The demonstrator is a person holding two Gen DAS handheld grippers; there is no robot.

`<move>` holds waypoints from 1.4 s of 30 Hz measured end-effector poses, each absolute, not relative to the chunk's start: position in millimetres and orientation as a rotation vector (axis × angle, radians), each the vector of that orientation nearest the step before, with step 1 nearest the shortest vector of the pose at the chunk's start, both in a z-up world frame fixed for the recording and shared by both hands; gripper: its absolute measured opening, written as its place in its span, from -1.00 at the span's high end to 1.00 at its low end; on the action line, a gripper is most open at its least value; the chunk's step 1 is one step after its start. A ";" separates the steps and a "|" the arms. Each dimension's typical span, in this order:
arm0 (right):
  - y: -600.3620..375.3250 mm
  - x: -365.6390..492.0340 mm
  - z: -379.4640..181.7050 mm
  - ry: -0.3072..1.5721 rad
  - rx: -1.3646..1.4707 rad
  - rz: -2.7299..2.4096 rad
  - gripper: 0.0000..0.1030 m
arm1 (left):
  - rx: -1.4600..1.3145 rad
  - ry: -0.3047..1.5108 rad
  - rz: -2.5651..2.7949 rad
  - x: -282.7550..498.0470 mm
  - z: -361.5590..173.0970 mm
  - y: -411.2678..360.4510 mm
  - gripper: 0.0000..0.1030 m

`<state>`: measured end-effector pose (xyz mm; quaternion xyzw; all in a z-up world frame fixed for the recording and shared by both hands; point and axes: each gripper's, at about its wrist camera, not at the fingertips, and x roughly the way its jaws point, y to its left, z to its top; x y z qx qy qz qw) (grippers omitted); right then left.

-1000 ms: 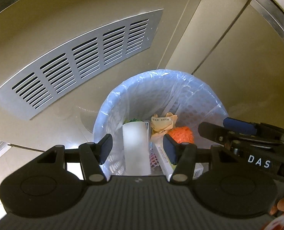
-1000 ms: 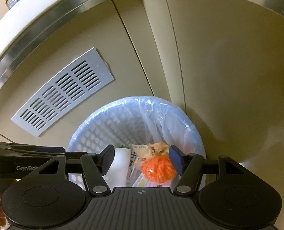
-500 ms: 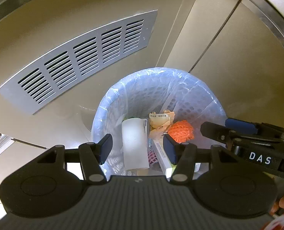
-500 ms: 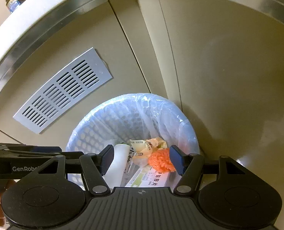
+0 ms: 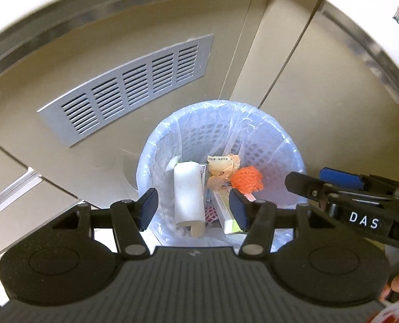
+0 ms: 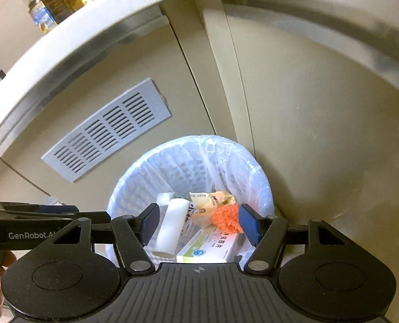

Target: Collect trash

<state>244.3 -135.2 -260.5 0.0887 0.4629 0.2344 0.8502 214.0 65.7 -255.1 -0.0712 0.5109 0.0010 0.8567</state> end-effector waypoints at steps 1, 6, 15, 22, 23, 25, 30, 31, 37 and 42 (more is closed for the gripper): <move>-137.0 240.9 -255.7 0.968 0.187 0.498 -0.27 | -0.148 1.065 0.009 209.2 -250.0 63.7 -0.06; -149.3 222.3 -225.5 0.937 0.208 0.511 -0.27 | -0.169 1.014 0.055 180.8 -214.1 53.0 -0.06; -174.6 172.1 -152.8 0.905 0.235 0.515 -0.27 | -0.130 0.884 0.087 117.8 -122.6 50.8 -0.15; -178.1 129.4 -105.9 0.885 0.251 0.469 -0.27 | -0.089 0.850 0.015 81.8 -76.6 52.2 -0.19; -177.0 122.6 -99.1 0.883 0.252 0.462 -0.27 | -0.087 0.846 -0.001 76.0 -71.7 54.0 -0.19; -173.4 107.9 -85.4 0.870 0.255 0.439 -0.27 | -0.076 0.839 -0.037 64.4 -63.7 58.5 -0.19; -153.8 64.7 -57.7 0.858 0.268 0.367 -0.27 | -0.035 0.822 -0.091 33.4 -43.2 74.4 -0.19; -149.2 56.3 -53.3 0.856 0.268 0.354 -0.27 | -0.030 0.822 -0.098 26.7 -39.7 79.2 -0.19; -122.8 3.5 -31.9 0.843 0.267 0.302 -0.27 | 0.000 0.813 -0.136 -13.9 -24.9 105.0 -0.19; -108.0 -32.1 -20.4 0.829 0.268 0.285 -0.27 | 0.025 0.805 -0.183 -45.1 -18.9 116.4 -0.19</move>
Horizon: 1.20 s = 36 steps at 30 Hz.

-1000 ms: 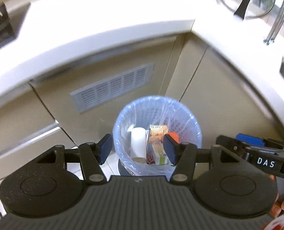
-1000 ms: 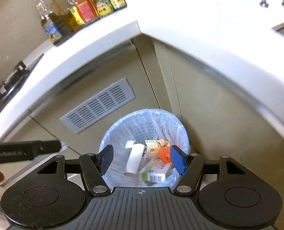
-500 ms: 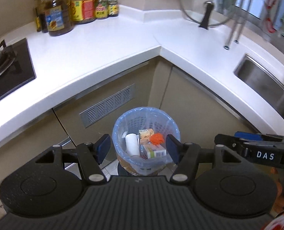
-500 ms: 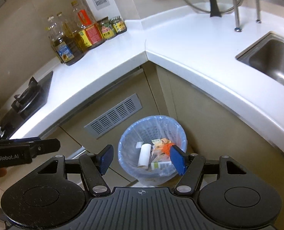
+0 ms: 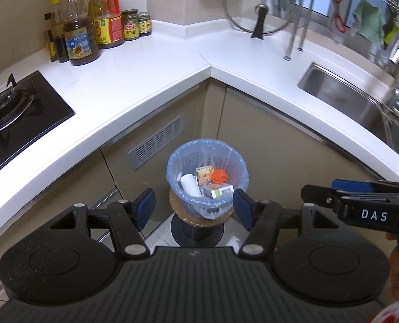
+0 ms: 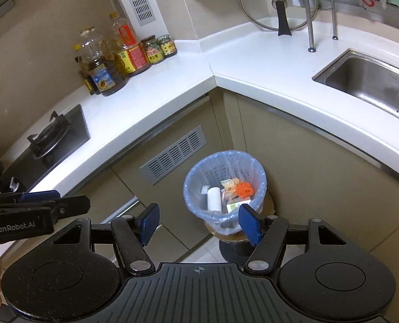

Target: Collect trash

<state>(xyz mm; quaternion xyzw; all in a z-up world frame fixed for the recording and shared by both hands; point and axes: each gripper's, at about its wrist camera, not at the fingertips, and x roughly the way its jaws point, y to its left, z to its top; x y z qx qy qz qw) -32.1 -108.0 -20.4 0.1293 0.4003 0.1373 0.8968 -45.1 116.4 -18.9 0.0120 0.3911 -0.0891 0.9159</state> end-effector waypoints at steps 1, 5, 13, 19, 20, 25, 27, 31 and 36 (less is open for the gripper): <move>-105.4 -36.9 -18.6 0.829 0.265 0.281 -0.27 | 0.029 0.803 -0.191 -50.3 -18.6 117.5 -0.19; -98.0 -54.6 -12.3 0.825 0.261 0.270 -0.27 | 0.039 0.800 -0.219 -65.9 -17.8 119.3 -0.19; -92.0 -78.1 -4.1 0.818 0.249 0.257 -0.27 | 0.047 0.789 -0.253 -86.3 -16.5 118.2 -0.20; -89.9 -85.5 0.2 0.803 0.234 0.265 -0.27 | 0.046 0.776 -0.261 -94.3 -13.3 117.8 -0.23; -89.3 -86.1 0.9 0.802 0.233 0.266 -0.27 | 0.048 0.774 -0.262 -95.3 -12.9 117.9 -0.23; -88.6 -88.5 1.5 0.800 0.233 0.266 -0.27 | 0.047 0.771 -0.261 -97.9 -11.9 117.3 -0.23; -88.6 -89.9 2.3 0.799 0.232 0.265 -0.27 | 0.048 0.770 -0.261 -98.4 -11.4 117.8 -0.23; -90.2 -91.6 4.0 0.796 0.233 0.264 -0.27 | 0.050 0.768 -0.264 -99.2 -10.9 118.0 -0.23; -92.8 -90.4 3.9 0.795 0.234 0.264 -0.27 | 0.051 0.770 -0.264 -99.4 -10.9 117.9 -0.23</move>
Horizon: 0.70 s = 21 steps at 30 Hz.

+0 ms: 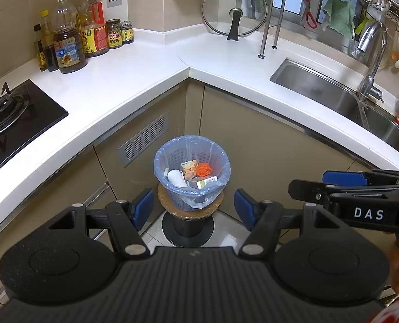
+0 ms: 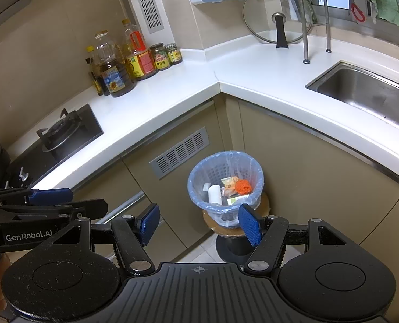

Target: Collect trash

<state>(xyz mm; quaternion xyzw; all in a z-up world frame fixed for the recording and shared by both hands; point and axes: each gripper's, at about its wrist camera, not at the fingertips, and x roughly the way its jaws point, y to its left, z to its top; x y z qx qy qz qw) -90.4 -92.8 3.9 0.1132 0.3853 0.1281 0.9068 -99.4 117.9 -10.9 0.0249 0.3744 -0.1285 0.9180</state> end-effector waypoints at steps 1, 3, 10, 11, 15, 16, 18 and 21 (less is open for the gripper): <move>-92.9 -90.5 4.1 0.795 0.234 0.264 -0.27 | 0.051 0.769 -0.265 -99.5 -10.9 117.9 -0.23; -93.0 -90.4 4.2 0.792 0.232 0.267 -0.27 | 0.051 0.769 -0.265 -99.5 -11.0 118.1 -0.23; -93.0 -91.0 4.9 0.791 0.233 0.266 -0.27 | 0.051 0.769 -0.266 -99.5 -10.9 118.8 -0.24; -93.2 -91.0 4.9 0.790 0.232 0.266 -0.27 | 0.052 0.769 -0.267 -99.5 -10.9 118.8 -0.24; -94.5 -90.6 5.6 0.791 0.233 0.267 -0.27 | 0.052 0.769 -0.267 -99.5 -10.9 118.6 -0.24; -94.7 -90.6 5.6 0.791 0.233 0.267 -0.27 | 0.052 0.769 -0.266 -99.6 -10.9 118.3 -0.24; -95.5 -91.2 7.3 0.791 0.236 0.263 -0.27 | 0.052 0.768 -0.266 -99.6 -10.8 117.8 -0.24; -96.4 -91.9 9.0 0.789 0.239 0.259 -0.27 | 0.054 0.768 -0.270 -99.3 -11.4 118.3 -0.25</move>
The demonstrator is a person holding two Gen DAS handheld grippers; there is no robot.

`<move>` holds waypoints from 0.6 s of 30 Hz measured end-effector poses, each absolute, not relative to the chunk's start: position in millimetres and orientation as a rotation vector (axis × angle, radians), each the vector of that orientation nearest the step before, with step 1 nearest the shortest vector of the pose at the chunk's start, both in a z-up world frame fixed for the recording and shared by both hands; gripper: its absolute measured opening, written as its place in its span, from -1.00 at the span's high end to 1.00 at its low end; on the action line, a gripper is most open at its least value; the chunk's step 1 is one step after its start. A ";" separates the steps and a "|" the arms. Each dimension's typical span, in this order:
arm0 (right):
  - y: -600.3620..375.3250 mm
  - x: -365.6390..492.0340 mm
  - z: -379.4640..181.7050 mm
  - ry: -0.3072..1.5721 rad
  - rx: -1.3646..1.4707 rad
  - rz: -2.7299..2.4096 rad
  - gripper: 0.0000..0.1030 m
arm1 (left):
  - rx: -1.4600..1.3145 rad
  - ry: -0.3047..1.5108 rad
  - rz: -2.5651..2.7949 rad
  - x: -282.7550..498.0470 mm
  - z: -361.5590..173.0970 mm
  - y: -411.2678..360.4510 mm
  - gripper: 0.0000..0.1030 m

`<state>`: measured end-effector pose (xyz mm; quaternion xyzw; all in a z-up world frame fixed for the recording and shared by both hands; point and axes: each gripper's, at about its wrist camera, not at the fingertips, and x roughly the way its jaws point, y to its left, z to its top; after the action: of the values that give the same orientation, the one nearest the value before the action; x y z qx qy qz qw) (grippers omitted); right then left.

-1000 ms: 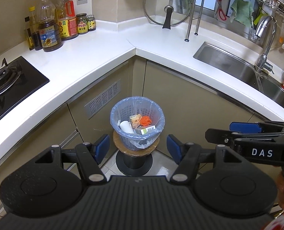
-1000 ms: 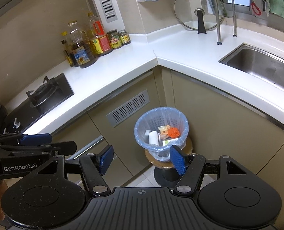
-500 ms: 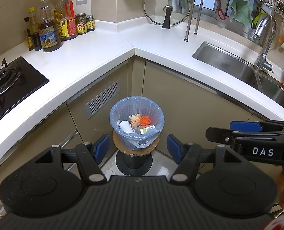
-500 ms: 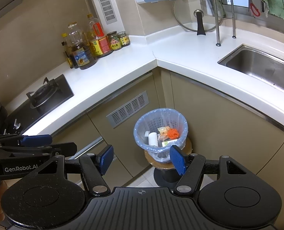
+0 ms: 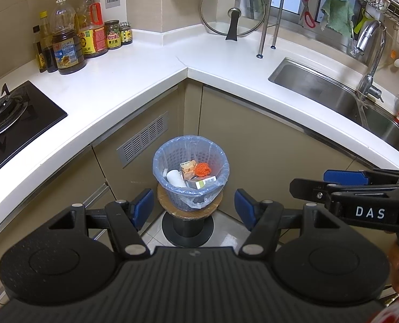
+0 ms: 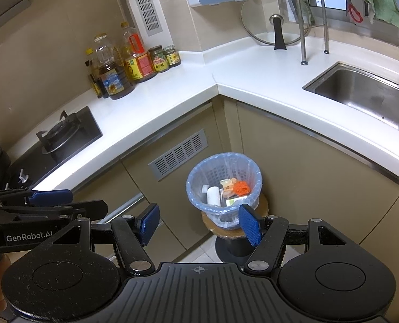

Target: Collect trash

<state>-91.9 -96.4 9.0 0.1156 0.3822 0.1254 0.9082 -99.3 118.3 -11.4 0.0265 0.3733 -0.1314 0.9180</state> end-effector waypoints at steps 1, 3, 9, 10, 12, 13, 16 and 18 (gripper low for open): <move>-96.4 -92.2 9.4 0.788 0.240 0.258 -0.27 | 0.055 0.768 -0.272 -99.4 -11.6 118.7 -0.25; -97.7 -92.4 9.2 0.788 0.240 0.258 -0.27 | 0.058 0.767 -0.275 -99.6 -11.7 118.7 -0.25; -99.0 -91.6 9.5 0.786 0.239 0.257 -0.27 | 0.060 0.766 -0.280 -98.9 -11.6 119.1 -0.25; -99.1 -91.1 9.7 0.786 0.239 0.257 -0.27 | 0.060 0.766 -0.281 -99.0 -11.4 119.0 -0.25; -99.4 -91.7 9.1 0.786 0.238 0.258 -0.27 | 0.060 0.766 -0.280 -98.6 -11.5 119.0 -0.25; -99.2 -91.7 9.0 0.786 0.239 0.258 -0.27 | 0.060 0.765 -0.281 -99.0 -11.5 119.0 -0.25; -98.8 -91.9 9.0 0.786 0.238 0.257 -0.27 | 0.059 0.766 -0.281 -98.4 -11.6 119.2 -0.25; -98.3 -92.0 9.0 0.786 0.237 0.257 -0.27 | 0.060 0.766 -0.282 -98.3 -11.4 119.9 -0.25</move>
<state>-92.0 -98.3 9.0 0.1151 0.3810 0.1245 0.9089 -98.3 119.9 -11.4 0.0290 0.3725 -0.1371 0.9174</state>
